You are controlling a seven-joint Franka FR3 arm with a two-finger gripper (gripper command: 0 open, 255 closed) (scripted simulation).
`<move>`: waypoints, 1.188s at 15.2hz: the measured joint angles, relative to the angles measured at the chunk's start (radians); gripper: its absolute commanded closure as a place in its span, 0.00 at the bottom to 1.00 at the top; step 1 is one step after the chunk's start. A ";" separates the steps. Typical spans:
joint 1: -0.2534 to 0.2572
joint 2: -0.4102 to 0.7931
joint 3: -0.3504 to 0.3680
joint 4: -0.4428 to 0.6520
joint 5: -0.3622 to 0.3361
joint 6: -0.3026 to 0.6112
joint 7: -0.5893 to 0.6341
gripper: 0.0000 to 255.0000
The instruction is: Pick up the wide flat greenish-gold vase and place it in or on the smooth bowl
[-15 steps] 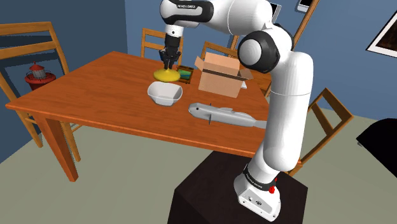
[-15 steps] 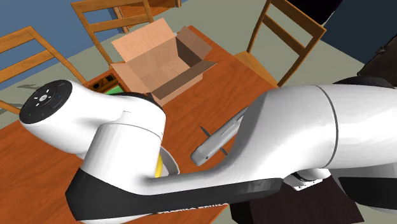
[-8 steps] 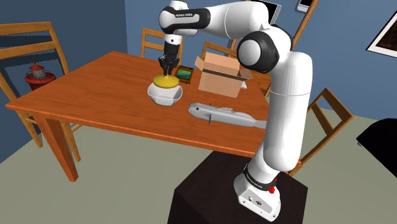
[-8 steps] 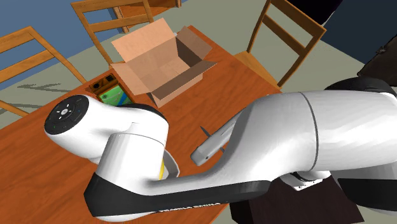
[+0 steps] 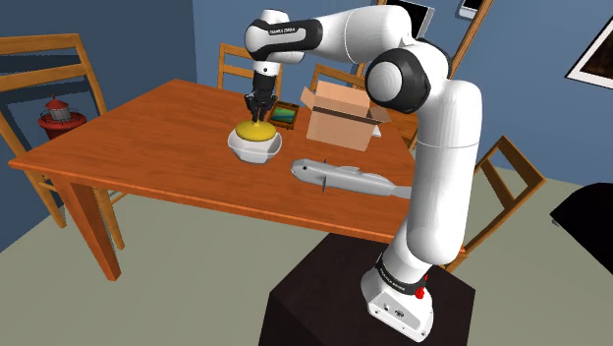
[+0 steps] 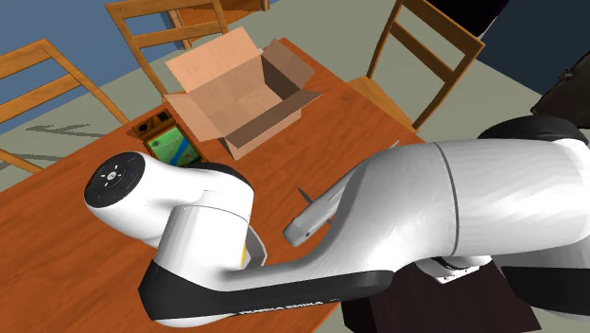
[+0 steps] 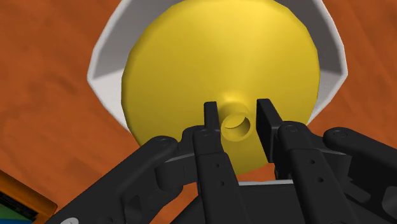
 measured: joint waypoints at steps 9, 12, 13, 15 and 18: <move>-0.002 -0.002 -0.001 0.012 -0.001 -0.013 0.000 0.00; -0.009 0.001 -0.004 0.099 -0.003 -0.095 0.006 0.00; -0.010 -0.003 -0.004 0.108 -0.005 -0.110 0.007 0.00; -0.011 -0.006 -0.005 0.115 -0.005 -0.119 0.007 0.00; -0.011 -0.009 -0.005 0.114 -0.006 -0.121 0.007 0.00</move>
